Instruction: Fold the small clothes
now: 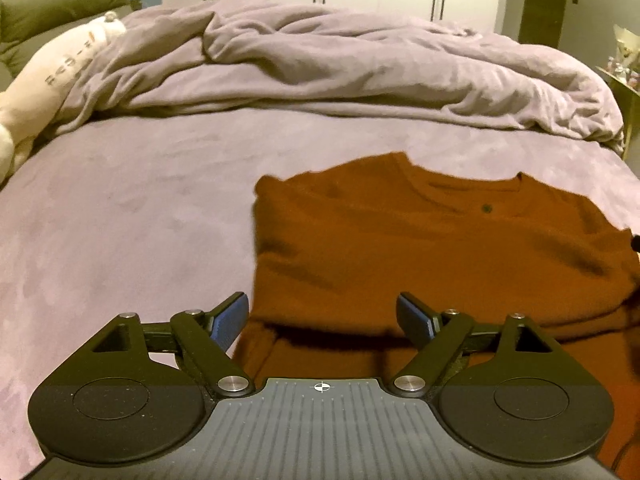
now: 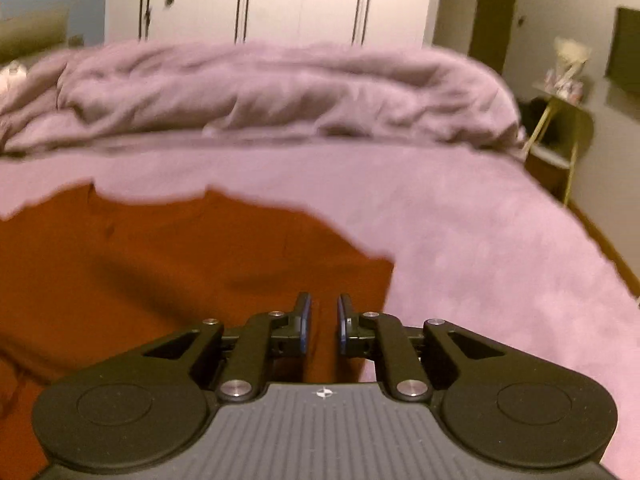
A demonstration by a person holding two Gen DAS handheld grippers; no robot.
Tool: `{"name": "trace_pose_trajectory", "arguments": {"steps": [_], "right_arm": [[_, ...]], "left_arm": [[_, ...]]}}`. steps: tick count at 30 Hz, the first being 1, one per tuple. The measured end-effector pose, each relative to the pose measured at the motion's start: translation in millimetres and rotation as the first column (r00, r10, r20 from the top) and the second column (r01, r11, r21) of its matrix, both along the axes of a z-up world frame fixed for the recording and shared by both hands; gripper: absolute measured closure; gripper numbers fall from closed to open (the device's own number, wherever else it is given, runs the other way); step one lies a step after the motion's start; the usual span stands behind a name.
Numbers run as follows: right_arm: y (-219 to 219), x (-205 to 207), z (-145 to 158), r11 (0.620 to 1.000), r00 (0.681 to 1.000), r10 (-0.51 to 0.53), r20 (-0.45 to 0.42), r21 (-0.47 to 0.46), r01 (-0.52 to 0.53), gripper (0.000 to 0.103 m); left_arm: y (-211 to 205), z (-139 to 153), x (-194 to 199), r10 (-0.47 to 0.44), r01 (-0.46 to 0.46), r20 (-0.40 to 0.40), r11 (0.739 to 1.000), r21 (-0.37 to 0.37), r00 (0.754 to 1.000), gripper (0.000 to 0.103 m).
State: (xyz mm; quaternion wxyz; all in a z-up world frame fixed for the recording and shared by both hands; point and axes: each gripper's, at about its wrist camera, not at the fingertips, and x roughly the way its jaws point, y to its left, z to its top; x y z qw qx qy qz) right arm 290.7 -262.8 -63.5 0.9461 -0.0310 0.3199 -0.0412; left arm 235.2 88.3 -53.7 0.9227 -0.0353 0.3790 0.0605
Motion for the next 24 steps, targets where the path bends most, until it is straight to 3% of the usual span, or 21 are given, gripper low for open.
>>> {"name": "trace_pose_trajectory", "arguments": {"steps": [4, 8, 11, 13, 15, 16, 19, 22, 24], "right_arm": [[39.6, 17.0, -0.2, 0.98, 0.982, 0.186, -0.013, 0.074, -0.184, 0.092], [81.6, 38.1, -17.3, 0.951, 0.952, 0.304, -0.038, 0.071, -0.301, 0.092], [89.8, 54.9, -33.6, 0.954, 0.951, 0.299, -0.082, 0.048, -0.296, 0.092], [83.0, 56.3, -41.9, 0.963, 0.961, 0.261, -0.092, -0.039, -0.265, 0.093], [64.0, 59.1, -47.2, 0.978, 0.989, 0.109, -0.099, -0.165, -0.125, 0.093], [46.3, 57.7, -46.6, 0.983, 0.994, 0.031, -0.102, -0.175, -0.048, 0.094], [4.5, 27.8, -30.4, 1.0, 0.996, -0.017, -0.085, 0.024, 0.019, 0.093], [-11.3, -20.0, -15.6, 0.971, 0.997, 0.028, -0.074, 0.239, -0.01, 0.093], [-13.3, -42.6, -12.4, 0.949, 0.996, 0.036, -0.077, 0.314, -0.01, 0.093]], "left_arm": [[-10.8, -7.2, 19.9, 0.001, -0.001, 0.016, 1.0, -0.006, 1.0, 0.015], [-21.0, -17.5, 39.4, -0.007, 0.007, 0.028, 1.0, 0.005, 1.0, 0.014], [-25.7, -29.2, 49.5, -0.023, 0.022, 0.01, 0.999, 0.047, 1.0, 0.012], [-24.9, -38.6, 50.6, -0.04, 0.041, -0.011, 0.996, 0.076, 0.999, 0.009], [-19.3, -43.1, 42.9, -0.044, 0.044, -0.002, 0.996, 0.078, 0.999, 0.006], [-16.1, -43.2, 38.2, -0.044, 0.043, 0.003, 0.997, 0.065, 0.999, 0.006], [-12.0, -41.4, 25.2, -0.035, 0.034, 0.013, 0.999, 0.036, 0.999, 0.007], [-18.6, -37.6, 13.6, -0.05, 0.049, 0.025, 0.997, 0.057, 0.998, 0.007], [-23.3, -35.8, 9.8, -0.063, 0.061, 0.019, 0.996, 0.07, 0.998, 0.007]]}}
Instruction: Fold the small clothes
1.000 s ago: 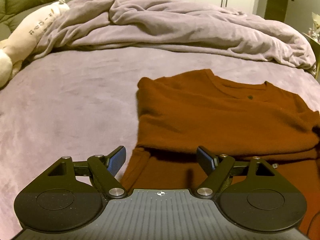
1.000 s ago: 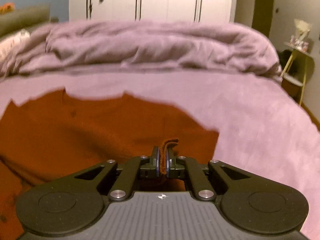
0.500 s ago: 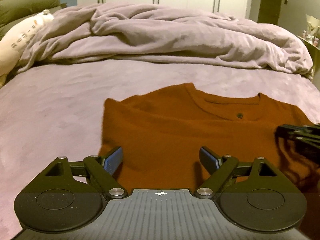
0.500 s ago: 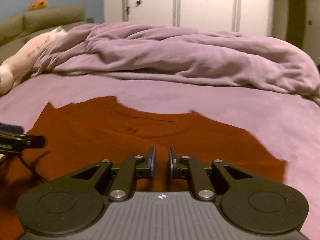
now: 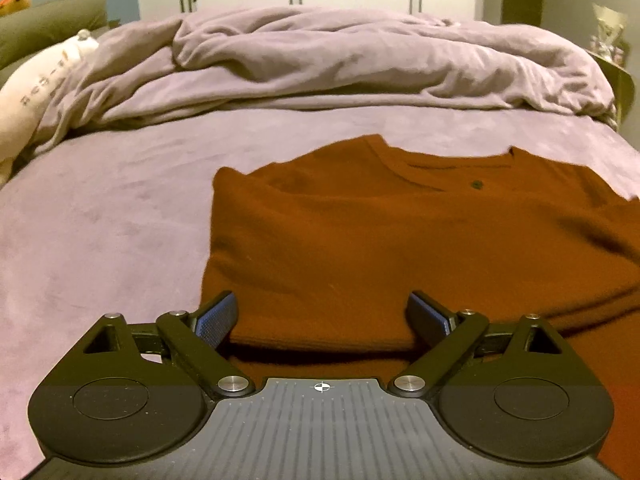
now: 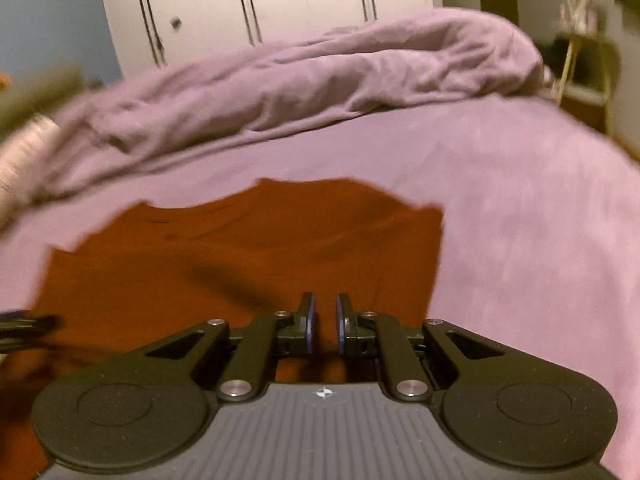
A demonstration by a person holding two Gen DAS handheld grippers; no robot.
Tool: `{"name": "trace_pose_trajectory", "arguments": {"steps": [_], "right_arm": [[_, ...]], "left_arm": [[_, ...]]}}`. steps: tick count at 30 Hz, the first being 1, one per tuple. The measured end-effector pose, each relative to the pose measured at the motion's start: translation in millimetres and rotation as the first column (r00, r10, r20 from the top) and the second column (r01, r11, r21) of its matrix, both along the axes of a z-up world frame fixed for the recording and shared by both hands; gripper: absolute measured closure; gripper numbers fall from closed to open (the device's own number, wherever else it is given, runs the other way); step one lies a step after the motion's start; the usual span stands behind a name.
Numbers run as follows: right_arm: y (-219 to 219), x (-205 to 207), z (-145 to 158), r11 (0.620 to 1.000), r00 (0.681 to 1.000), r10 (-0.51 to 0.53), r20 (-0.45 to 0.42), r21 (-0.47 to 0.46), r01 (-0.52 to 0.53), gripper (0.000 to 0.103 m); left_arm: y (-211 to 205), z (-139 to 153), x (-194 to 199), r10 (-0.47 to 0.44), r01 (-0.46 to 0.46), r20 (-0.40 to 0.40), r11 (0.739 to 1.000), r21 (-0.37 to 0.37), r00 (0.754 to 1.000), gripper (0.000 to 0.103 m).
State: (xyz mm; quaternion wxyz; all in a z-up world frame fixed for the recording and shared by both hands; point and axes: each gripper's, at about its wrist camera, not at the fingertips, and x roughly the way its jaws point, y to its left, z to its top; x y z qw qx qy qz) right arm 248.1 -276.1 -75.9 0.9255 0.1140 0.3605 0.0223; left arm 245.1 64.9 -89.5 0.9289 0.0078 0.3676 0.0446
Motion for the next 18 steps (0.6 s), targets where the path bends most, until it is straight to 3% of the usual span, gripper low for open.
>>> {"name": "trace_pose_trajectory", "arguments": {"steps": [7, 9, 13, 15, 18], "right_arm": [[9.6, -9.9, 14.4, 1.0, 0.998, -0.015, 0.058, 0.011, 0.014, 0.091], [14.1, -2.6, 9.4, 1.0, 0.999, -0.001, 0.033, 0.016, 0.0, 0.091], [10.3, 14.6, -14.6, 0.998, 0.999, -0.022, -0.038, -0.059, 0.02, 0.093], [3.6, 13.0, -18.9, 0.999, 0.999, -0.018, -0.027, -0.032, 0.017, 0.094], [6.9, 13.4, -18.8, 0.996, 0.999, 0.01, -0.032, -0.085, -0.013, 0.095]], "left_arm": [[0.4, 3.4, -3.4, 0.007, -0.008, -0.039, 1.0, -0.026, 0.999, 0.007], [3.0, 2.2, -3.6, 0.009, -0.012, -0.05, 0.999, -0.043, 0.999, 0.007], [8.7, -2.8, -3.1, 0.022, -0.029, -0.085, 0.996, -0.083, 0.996, 0.005], [12.7, -5.4, -3.3, 0.031, -0.043, -0.107, 0.993, -0.114, 0.994, 0.004], [15.8, -5.9, -5.3, 0.037, -0.052, -0.125, 0.991, -0.124, 0.991, 0.004]]}}
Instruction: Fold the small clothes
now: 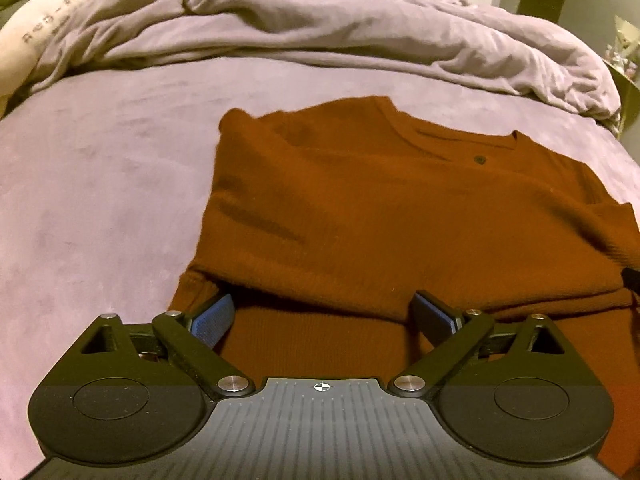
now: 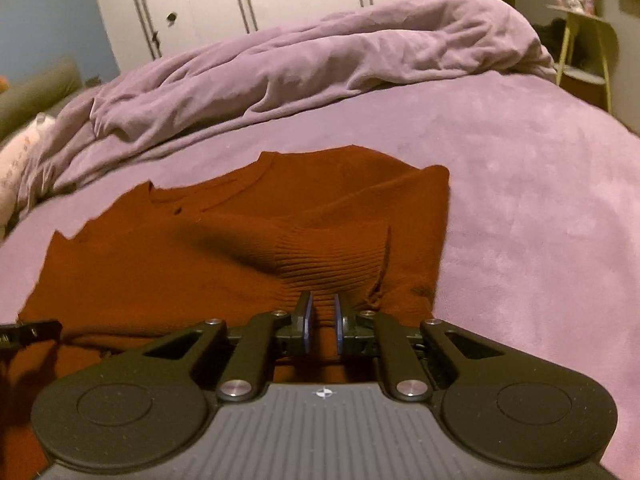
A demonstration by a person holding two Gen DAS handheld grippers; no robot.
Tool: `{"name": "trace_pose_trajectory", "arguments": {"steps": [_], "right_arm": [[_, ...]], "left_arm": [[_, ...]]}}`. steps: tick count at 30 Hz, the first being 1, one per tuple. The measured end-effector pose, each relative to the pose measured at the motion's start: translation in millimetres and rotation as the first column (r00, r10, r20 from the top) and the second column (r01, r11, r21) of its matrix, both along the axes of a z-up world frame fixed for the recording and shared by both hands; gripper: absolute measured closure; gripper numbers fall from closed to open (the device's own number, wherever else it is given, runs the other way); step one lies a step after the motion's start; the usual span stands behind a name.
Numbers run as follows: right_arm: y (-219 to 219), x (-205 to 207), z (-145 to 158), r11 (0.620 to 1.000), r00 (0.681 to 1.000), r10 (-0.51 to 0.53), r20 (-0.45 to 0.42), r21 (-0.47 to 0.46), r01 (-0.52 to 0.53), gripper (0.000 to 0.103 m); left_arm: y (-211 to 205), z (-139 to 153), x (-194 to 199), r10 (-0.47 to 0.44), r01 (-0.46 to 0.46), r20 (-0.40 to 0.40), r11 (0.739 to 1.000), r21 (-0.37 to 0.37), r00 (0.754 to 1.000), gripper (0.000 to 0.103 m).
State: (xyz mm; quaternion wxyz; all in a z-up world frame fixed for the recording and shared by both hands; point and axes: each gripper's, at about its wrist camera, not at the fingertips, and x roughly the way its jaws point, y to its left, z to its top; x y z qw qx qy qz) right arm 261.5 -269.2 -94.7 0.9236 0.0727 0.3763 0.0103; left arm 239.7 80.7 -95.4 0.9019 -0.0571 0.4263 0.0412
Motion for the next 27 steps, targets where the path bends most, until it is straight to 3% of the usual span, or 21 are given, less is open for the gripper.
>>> {"name": "trace_pose_trajectory", "arguments": {"steps": [4, 9, 12, 16, 19, 24, 27], "right_arm": [[12.4, -1.3, 2.3, 0.996, 0.999, 0.023, -0.025, -0.087, -0.025, 0.094], [22.7, -5.9, 15.7, 0.989, 0.998, 0.037, -0.05, -0.14, -0.044, 0.09], [16.7, -10.9, 24.9, 0.998, 0.999, 0.029, -0.045, 0.058, -0.026, 0.089], [4.4, -10.4, 19.5, 0.948, 0.998, -0.024, -0.066, 0.314, 0.044, 0.087], [-3.8, -5.0, 8.4, 0.92, 0.991, -0.086, -0.107, 0.374, 0.12, 0.084], [-19.3, 1.3, -7.7, 0.824, 0.971, -0.163, -0.172, 0.518, 0.23, 0.083], [-20.5, 6.3, -12.3, 0.781, 0.965, -0.179, -0.19, 0.569, 0.257, 0.074]], "left_arm": [[-11.5, -0.2, -8.4, -0.023, 0.024, -0.02, 0.995, 0.097, 1.0, 0.005], [-10.0, 23.9, -25.3, -0.034, 0.033, 0.044, 0.999, 0.024, 0.998, 0.008], [-9.6, 38.1, -22.7, -0.019, 0.019, 0.089, 1.0, -0.007, 0.996, 0.008], [-11.5, 43.0, -11.9, -0.015, 0.017, 0.093, 1.0, -0.022, 0.996, 0.008], [-13.0, 37.1, -7.4, -0.014, 0.017, 0.076, 0.999, -0.033, 0.997, 0.008], [-13.9, 24.3, -5.9, -0.015, 0.017, 0.04, 0.999, -0.051, 0.999, 0.008], [-14.1, 22.1, -4.6, -0.009, 0.011, 0.036, 0.998, -0.054, 0.999, 0.008]]}}
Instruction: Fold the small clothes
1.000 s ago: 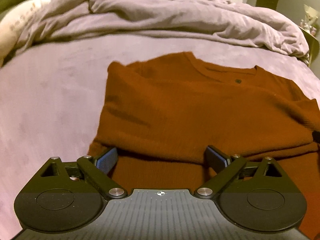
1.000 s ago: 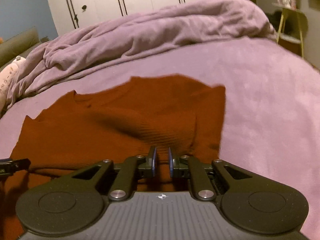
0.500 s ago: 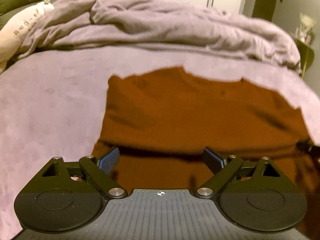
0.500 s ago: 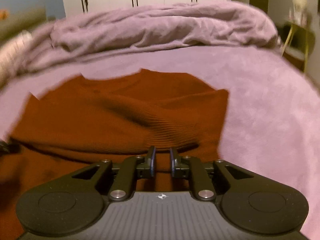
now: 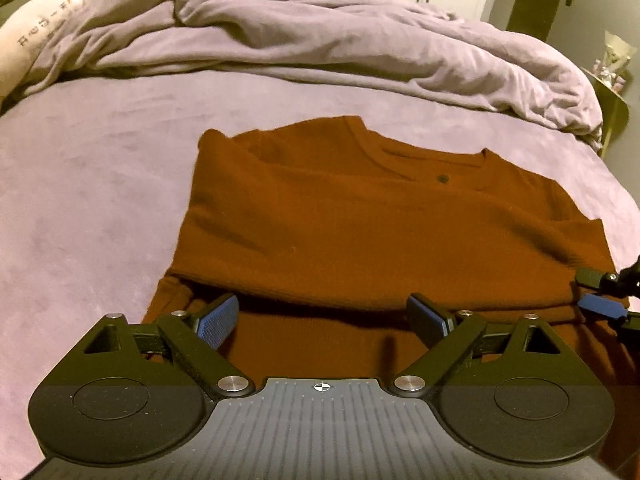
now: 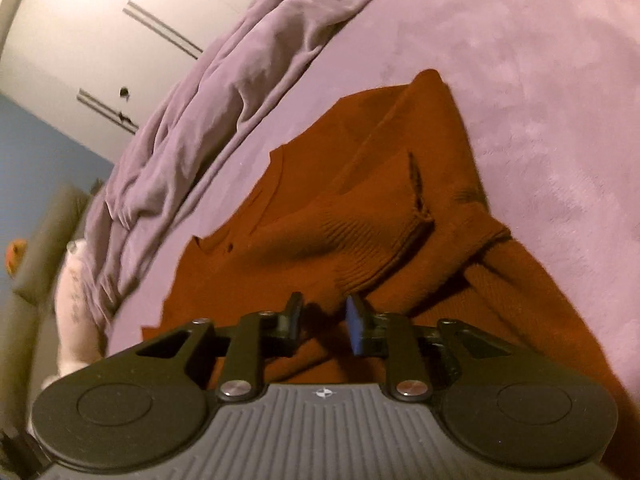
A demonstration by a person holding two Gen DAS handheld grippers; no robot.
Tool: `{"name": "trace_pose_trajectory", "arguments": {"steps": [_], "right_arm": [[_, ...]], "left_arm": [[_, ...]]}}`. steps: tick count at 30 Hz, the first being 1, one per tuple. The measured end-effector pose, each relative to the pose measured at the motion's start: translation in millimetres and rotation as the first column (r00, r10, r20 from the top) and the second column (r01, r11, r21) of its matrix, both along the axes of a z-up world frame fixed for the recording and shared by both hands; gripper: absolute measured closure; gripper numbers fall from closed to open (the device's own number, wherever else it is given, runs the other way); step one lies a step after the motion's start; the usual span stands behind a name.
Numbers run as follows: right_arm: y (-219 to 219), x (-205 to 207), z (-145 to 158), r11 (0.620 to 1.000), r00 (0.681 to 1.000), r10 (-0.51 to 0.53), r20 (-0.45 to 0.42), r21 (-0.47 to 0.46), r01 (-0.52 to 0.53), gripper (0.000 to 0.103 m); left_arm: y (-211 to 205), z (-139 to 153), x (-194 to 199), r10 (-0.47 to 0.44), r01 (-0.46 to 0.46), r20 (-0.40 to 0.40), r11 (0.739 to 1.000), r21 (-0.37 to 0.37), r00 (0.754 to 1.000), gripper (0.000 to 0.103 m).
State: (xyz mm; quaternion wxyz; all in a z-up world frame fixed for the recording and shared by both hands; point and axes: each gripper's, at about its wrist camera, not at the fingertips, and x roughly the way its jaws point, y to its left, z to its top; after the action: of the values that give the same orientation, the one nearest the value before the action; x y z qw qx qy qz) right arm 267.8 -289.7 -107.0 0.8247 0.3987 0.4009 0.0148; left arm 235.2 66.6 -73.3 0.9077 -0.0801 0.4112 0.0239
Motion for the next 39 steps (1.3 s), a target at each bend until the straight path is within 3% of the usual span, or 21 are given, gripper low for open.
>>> {"name": "trace_pose_trajectory", "arguments": {"steps": [2, 5, 12, 17, 20, 23, 26, 28, 31, 33, 39], "right_arm": [[2.7, 4.8, -1.8, 1.0, 1.0, 0.0, 0.002, 0.003, 0.0, 0.074], [8.7, 8.0, 0.5, 0.997, 0.999, 0.03, 0.011, -0.067, -0.029, 0.097], [25.4, -9.2, 15.1, 0.958, 0.994, 0.094, 0.054, -0.278, -0.075, 0.097], [21.8, -6.0, 3.1, 0.948, 0.993, 0.109, 0.046, -0.304, -0.09, 0.099], [24.0, -9.2, 13.7, 0.934, 0.989, 0.137, 0.05, -0.339, -0.112, 0.096], [16.4, -20.1, 17.6, 0.918, 0.987, 0.15, 0.051, -0.377, -0.121, 0.089], [8.8, -41.1, 23.5, 0.863, 0.986, 0.167, -0.029, -0.479, -0.16, 0.085], [2.1, -69.9, 33.6, 0.857, 0.981, 0.19, -0.048, -0.479, -0.189, 0.081], [0.1, -127.8, 46.5, 0.83, 0.971, 0.226, -0.075, -0.506, -0.233, 0.059], [1.1, -165.4, 47.3, 0.81, 0.965, 0.24, -0.105, -0.526, -0.259, 0.059], [1.2, -235.1, 42.7, 0.821, 0.953, 0.259, -0.158, -0.484, -0.303, 0.059]], "left_arm": [[-0.3, 1.9, 0.9, 0.003, -0.003, 0.005, 1.0, -0.004, 1.0, 0.008], [1.2, 6.4, 1.3, 0.005, -0.005, 0.019, 1.0, -0.002, 1.0, 0.008], [7.2, 3.7, 6.2, 0.033, -0.033, 0.006, 0.999, 0.03, 0.999, 0.008], [10.5, -15.5, 14.8, 0.045, -0.041, -0.086, 0.998, 0.046, 0.995, 0.006], [13.7, -11.6, 8.1, 0.053, -0.048, -0.086, 0.997, 0.059, 0.995, 0.007], [13.9, -9.0, -5.2, 0.038, -0.025, -0.091, 0.991, 0.134, 0.995, 0.007], [20.3, 0.4, -37.7, 0.014, -0.002, -0.077, 0.987, 0.158, 0.997, 0.007], [25.7, 7.3, -66.9, 0.003, 0.009, -0.07, 0.984, 0.178, 0.998, 0.007], [36.7, 9.5, -118.0, -0.012, 0.031, -0.101, 0.982, 0.189, 0.995, 0.006], [43.3, 7.0, -146.7, -0.009, 0.035, -0.132, 0.98, 0.193, 0.991, 0.006], [53.0, -4.4, -198.6, -0.011, 0.044, -0.196, 0.986, 0.163, 0.981, 0.006]]}}
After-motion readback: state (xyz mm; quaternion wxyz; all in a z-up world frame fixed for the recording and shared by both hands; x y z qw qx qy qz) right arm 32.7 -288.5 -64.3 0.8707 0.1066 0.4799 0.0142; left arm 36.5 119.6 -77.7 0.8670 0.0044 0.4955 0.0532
